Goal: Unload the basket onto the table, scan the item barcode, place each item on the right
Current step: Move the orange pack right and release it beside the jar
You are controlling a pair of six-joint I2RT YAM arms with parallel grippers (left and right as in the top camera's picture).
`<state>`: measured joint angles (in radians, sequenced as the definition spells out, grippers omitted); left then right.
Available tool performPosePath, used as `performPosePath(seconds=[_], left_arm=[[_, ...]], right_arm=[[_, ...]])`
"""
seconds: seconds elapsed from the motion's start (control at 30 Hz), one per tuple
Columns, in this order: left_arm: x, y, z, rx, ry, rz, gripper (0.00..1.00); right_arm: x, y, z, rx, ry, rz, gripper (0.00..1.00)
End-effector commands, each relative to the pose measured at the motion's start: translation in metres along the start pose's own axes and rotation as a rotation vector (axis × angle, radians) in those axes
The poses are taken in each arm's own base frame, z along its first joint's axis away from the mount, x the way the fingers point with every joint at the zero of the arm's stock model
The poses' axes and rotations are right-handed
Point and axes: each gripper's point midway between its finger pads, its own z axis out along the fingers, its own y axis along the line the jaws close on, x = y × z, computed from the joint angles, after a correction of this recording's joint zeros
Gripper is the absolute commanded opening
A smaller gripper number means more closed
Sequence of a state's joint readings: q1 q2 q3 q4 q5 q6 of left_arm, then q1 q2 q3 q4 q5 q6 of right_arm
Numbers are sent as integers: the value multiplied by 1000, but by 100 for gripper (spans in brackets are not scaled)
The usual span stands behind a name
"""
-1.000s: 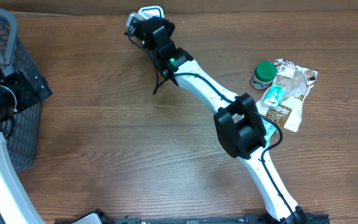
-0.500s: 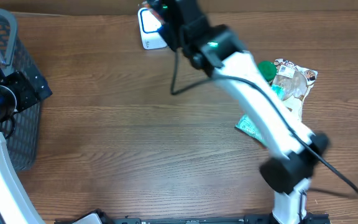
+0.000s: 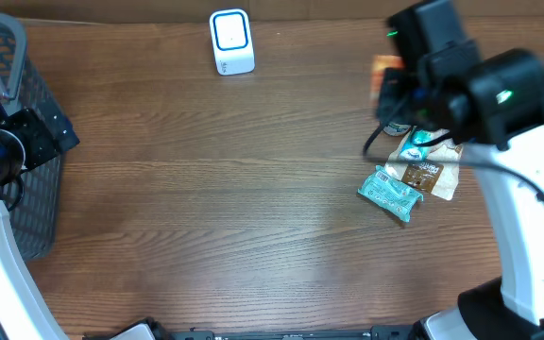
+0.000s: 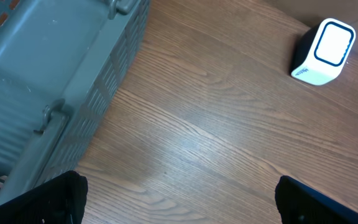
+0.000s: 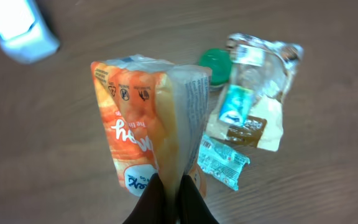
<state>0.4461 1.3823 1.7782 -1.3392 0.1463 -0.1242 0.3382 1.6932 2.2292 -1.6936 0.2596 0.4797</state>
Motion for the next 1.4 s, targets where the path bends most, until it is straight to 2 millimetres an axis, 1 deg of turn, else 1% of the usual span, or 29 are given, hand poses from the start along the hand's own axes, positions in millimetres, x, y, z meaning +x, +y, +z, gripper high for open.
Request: performPosePath(seconds=[0.0, 0.07, 0.17, 0.23, 0.3, 0.37, 0.47, 0.6, 0.67, 0.73, 0.87, 0.93, 1.0, 1.07, 1.1, 1.13, 1.23, 1.33, 1.37], left_arm=[[-2, 0, -1, 6, -5, -6, 100], [-2, 0, -1, 6, -5, -6, 100], [-2, 0, -1, 6, -5, -6, 100], [-2, 0, -1, 6, -6, -6, 100], [-2, 0, -1, 6, -5, -6, 99], [-2, 0, -1, 6, -5, -6, 100], [-2, 0, -1, 6, -5, -6, 100], [-2, 0, -1, 6, -6, -6, 99], [-2, 0, -1, 6, -5, -6, 99], [-2, 0, -1, 6, -6, -6, 100], [-2, 0, -1, 6, -5, -6, 100], [-2, 0, -1, 6, -5, -6, 99], [-2, 0, -1, 6, -6, -6, 99], [-2, 0, -1, 6, -5, -6, 100], [-2, 0, -1, 6, -5, -6, 99], [-2, 0, -1, 6, -6, -6, 100], [-2, 0, -1, 6, -6, -6, 99], [-2, 0, -1, 6, -6, -6, 100], [-2, 0, -1, 6, -5, -6, 99]], right_arm=[[4, -22, 22, 29, 84, 171, 4], [10, -45, 40, 93, 137, 213, 4], [27, -72, 70, 174, 231, 260, 4], [40, -84, 91, 208, 287, 282, 4], [54, -91, 111, 227, 332, 295, 4], [66, -95, 130, 241, 363, 300, 4], [79, -94, 153, 233, 382, 302, 4], [84, -93, 176, 220, 361, 304, 4], [86, -93, 187, 214, 346, 306, 9], [88, -93, 199, 209, 332, 309, 10], [92, -99, 218, 234, 289, 305, 11], [92, -102, 225, 241, 268, 304, 17], [91, -101, 228, 235, 255, 306, 37], [89, -100, 226, 233, 252, 305, 48], [87, -100, 223, 234, 256, 302, 50], [86, -100, 218, 236, 260, 300, 51], [75, -99, 195, 234, 259, 289, 51], [59, -96, 159, 205, 237, 255, 51], [55, -94, 144, 190, 226, 255, 51]])
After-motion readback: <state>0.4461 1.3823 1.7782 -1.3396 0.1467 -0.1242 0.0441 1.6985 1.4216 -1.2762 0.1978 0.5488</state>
